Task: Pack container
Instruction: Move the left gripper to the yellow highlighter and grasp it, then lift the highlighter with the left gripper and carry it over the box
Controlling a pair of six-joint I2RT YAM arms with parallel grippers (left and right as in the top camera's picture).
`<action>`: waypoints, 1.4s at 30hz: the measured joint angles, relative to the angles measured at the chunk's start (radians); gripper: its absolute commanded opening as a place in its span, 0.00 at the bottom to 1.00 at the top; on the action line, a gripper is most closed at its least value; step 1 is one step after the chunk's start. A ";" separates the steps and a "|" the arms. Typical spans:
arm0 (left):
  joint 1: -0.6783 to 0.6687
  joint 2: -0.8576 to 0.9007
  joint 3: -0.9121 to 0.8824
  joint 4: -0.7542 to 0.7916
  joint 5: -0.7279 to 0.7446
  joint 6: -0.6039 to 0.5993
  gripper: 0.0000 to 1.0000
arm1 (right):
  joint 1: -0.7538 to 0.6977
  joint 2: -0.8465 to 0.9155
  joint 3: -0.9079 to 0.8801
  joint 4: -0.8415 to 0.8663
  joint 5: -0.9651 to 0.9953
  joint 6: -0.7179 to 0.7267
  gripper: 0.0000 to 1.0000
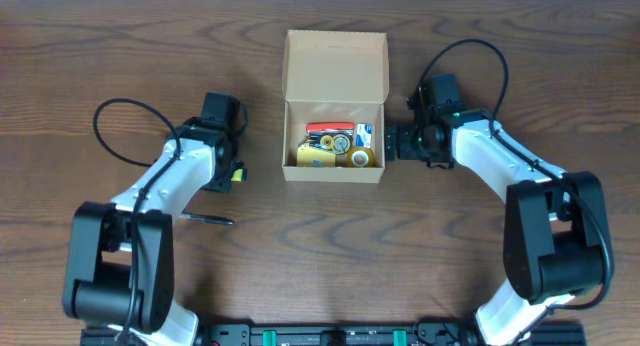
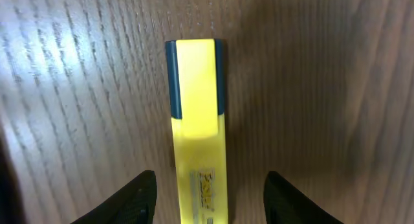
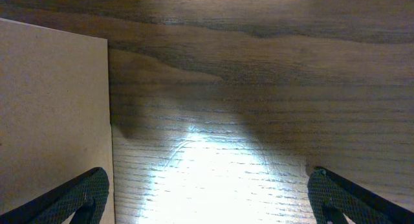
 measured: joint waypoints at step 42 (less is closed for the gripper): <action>-0.016 -0.372 -0.003 0.183 0.037 1.023 0.06 | 0.001 0.000 0.000 0.000 0.000 0.000 0.99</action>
